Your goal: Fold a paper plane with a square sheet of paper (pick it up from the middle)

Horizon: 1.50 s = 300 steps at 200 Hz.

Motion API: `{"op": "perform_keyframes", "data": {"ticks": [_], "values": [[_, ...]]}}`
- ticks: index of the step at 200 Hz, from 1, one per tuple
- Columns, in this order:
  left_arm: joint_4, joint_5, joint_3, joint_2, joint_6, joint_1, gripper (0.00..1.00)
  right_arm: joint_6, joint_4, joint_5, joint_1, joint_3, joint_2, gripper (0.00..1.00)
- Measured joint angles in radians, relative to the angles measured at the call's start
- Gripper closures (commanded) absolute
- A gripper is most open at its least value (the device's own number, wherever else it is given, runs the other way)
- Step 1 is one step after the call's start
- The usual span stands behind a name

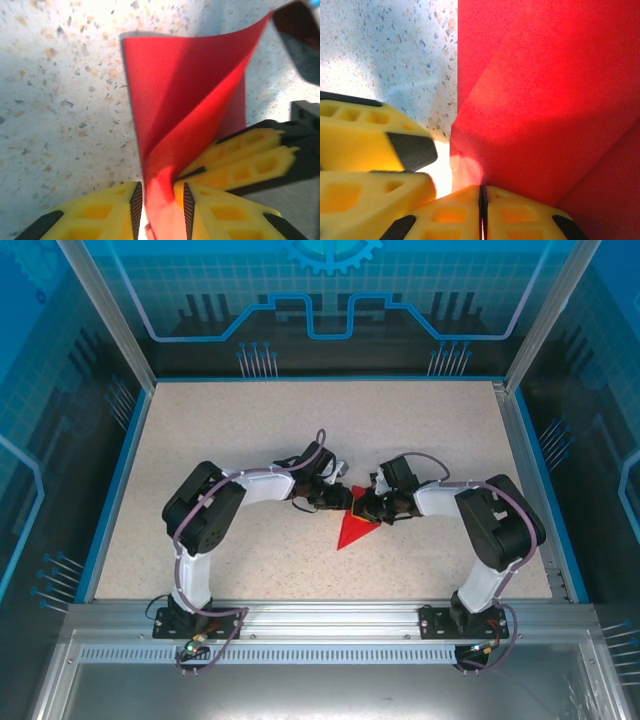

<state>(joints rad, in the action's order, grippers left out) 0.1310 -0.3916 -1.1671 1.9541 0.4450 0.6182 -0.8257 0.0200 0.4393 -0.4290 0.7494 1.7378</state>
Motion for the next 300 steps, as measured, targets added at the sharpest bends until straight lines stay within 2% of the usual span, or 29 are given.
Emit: {"op": "perform_keyframes", "data": {"ticks": [15,57,100,174,248,300], "values": [[-0.002,0.005,0.019,-0.05,0.001,0.002,0.72,0.0,0.015,0.007,0.0,-0.006,0.0,0.89],[-0.021,0.012,0.132,-0.161,0.006,0.048,0.9,-0.004,0.044,0.019,0.0,-0.016,0.003,0.9],[-0.073,0.009,0.235,-0.171,0.02,0.097,0.95,-0.004,0.048,0.025,0.0,-0.016,0.003,0.9],[-0.144,0.015,0.25,-0.119,-0.009,0.109,0.97,-0.004,0.048,0.026,0.0,-0.016,0.003,0.89],[-0.148,0.137,0.256,-0.124,-0.124,0.167,0.98,-0.004,0.006,0.014,0.003,0.001,0.003,0.89],[-0.231,0.186,0.314,-0.145,-0.149,0.183,0.98,-0.003,-0.055,0.001,0.041,0.038,0.013,0.9]]}}
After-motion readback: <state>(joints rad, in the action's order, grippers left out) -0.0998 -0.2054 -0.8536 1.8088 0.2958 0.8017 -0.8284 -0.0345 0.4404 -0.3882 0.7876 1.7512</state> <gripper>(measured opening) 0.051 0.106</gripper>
